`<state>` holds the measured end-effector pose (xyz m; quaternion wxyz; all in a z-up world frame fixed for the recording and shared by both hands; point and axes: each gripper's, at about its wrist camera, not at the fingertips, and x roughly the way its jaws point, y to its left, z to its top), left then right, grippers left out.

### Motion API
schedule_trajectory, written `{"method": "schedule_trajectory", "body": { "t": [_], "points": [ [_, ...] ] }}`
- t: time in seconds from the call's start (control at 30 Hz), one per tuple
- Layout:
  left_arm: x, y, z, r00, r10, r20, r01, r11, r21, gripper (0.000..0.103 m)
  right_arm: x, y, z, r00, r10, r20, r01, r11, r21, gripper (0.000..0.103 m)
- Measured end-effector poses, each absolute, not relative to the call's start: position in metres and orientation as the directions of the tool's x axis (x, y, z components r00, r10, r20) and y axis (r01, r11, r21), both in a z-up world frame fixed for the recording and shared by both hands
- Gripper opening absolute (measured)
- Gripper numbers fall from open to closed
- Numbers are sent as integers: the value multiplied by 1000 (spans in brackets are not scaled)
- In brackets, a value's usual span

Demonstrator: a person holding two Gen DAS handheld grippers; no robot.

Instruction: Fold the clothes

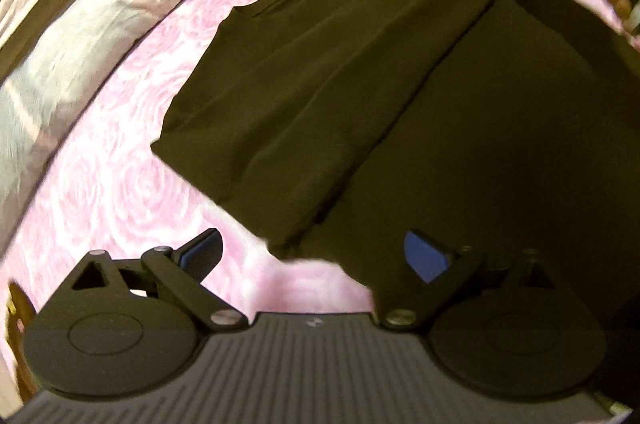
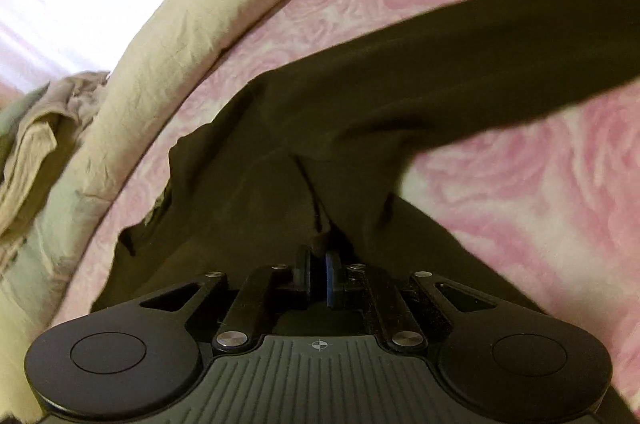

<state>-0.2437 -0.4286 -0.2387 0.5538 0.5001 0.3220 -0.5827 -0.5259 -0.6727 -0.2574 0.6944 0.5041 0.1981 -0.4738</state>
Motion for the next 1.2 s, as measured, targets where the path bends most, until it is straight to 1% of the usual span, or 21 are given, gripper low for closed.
{"method": "schedule_trajectory", "body": {
  "t": [0.03,0.07,0.1,0.23,0.3,0.37,0.47,0.63,0.77,0.93,1.07,1.2],
  "points": [
    [-242,-432,-244,104,-321,-941,965,-195,174,95,-525,-671,-254,464,-465,-753,864,53,500,32],
    [-240,-435,-249,95,-318,-943,963,-211,168,95,-525,-669,-250,441,-479,-759,877,48,478,53],
    [-238,-439,-254,86,-314,-945,960,-227,163,95,-525,-667,-247,416,-492,-765,889,42,456,86],
    [-230,-452,-274,46,-297,-954,948,-288,136,94,-528,-658,-239,416,-506,-756,889,53,454,88],
    [-224,-453,-287,-43,-217,-975,962,-272,18,93,-530,-653,-237,429,-498,-754,885,65,461,88],
    [-220,-451,-291,-78,-183,-980,974,-225,-35,93,-535,-648,-233,418,-496,-761,891,59,451,88],
    [-219,-446,-278,-49,-200,-979,981,-192,-10,93,-557,-645,-229,386,-521,-762,894,8,448,88],
    [-233,-453,-257,-3,-231,-973,982,-186,41,94,-632,-657,-236,274,-590,-759,851,-219,478,88],
    [-267,-473,-258,-9,-237,-971,971,-234,48,94,-695,-671,-242,173,-644,-745,799,-350,489,88],
    [-317,-506,-266,-31,-232,-972,947,-318,46,94,-771,-686,-252,106,-699,-708,737,-422,527,87],
    [-354,-527,-269,-55,-238,-970,912,-407,48,94,-827,-700,-269,81,-718,-692,649,-489,583,87],
    [-384,-547,-272,-74,-240,-968,876,-479,51,94,-868,-710,-283,106,-786,-609,552,-463,694,87]
  ]
}}
